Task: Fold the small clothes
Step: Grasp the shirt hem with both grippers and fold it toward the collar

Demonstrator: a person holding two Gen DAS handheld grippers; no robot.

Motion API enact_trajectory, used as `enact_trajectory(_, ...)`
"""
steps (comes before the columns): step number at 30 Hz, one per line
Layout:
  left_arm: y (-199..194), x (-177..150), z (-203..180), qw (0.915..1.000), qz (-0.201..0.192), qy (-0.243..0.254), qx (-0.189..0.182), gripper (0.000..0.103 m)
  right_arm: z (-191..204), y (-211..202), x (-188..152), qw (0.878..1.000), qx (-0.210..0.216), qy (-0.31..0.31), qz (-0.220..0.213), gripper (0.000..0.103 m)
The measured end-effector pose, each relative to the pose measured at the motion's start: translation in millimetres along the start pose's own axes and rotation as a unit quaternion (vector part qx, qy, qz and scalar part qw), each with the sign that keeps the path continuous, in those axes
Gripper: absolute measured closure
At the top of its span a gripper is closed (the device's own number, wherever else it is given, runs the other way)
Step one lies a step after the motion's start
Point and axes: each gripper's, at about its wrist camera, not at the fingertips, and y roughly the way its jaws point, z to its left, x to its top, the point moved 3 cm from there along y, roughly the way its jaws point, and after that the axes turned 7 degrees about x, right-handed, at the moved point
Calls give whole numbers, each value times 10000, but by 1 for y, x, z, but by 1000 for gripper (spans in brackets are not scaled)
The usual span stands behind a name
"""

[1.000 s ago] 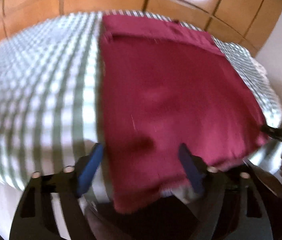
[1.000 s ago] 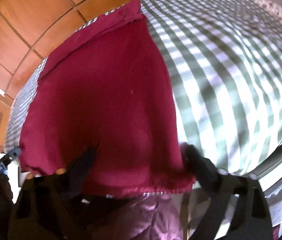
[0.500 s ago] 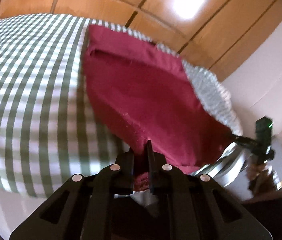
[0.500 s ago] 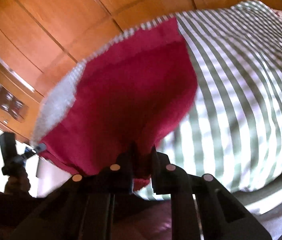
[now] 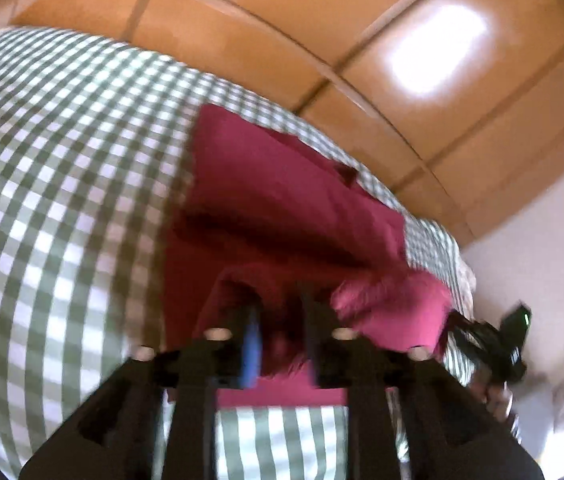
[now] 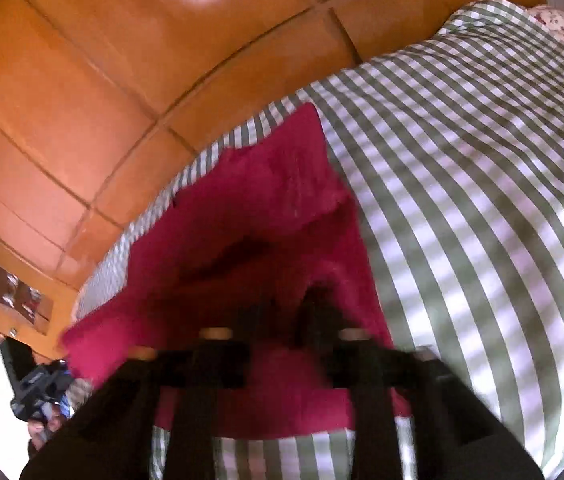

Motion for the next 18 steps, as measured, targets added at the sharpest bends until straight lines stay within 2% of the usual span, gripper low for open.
enact_trajectory(1,-1,4,6,9998,-59,-156,63,40,1,-5,-1,10000,35,-15,-82,21)
enact_trajectory(2,-5,4,13,9994,-201,-247,113,26,2,-11,-4,9999,85,-125,-77,19)
enact_trajectory(4,-10,1,24,9994,-276,-187,69,26,0,-22,-15,9994,-15,-331,4,14)
enact_trajectory(8,-9,-34,41,9999,98,114,85,26,-14,-33,-60,9960,-565,-640,255,13)
enact_trajectory(9,-7,-43,43,9996,174,183,92,26,-20,-28,-70,9941,-734,-697,395,14)
enact_trajectory(11,0,-58,43,9988,341,315,128,26,-27,-18,-79,9921,-906,-736,469,24)
enact_trajectory(12,5,-62,42,9985,403,349,150,31,-27,-13,-79,9918,-942,-750,431,25)
enact_trajectory(13,9,-64,39,9982,429,374,173,35,-25,-6,-75,9916,-975,-792,309,30)
enact_trajectory(14,14,-65,33,9977,482,457,141,50,-24,0,-72,9919,-953,-777,311,36)
enact_trajectory(15,17,-65,28,9970,535,532,149,69,-23,9,-69,9922,-908,-755,401,50)
enact_trajectory(16,20,-64,25,9963,577,604,182,77,-21,14,-68,9913,-931,-803,476,62)
enact_trajectory(17,23,-65,20,9952,603,727,249,79,-19,19,-65,9894,-996,-915,533,72)
enact_trajectory(18,22,-66,19,9949,571,785,292,82,-15,20,-65,9885,-998,-985,564,75)
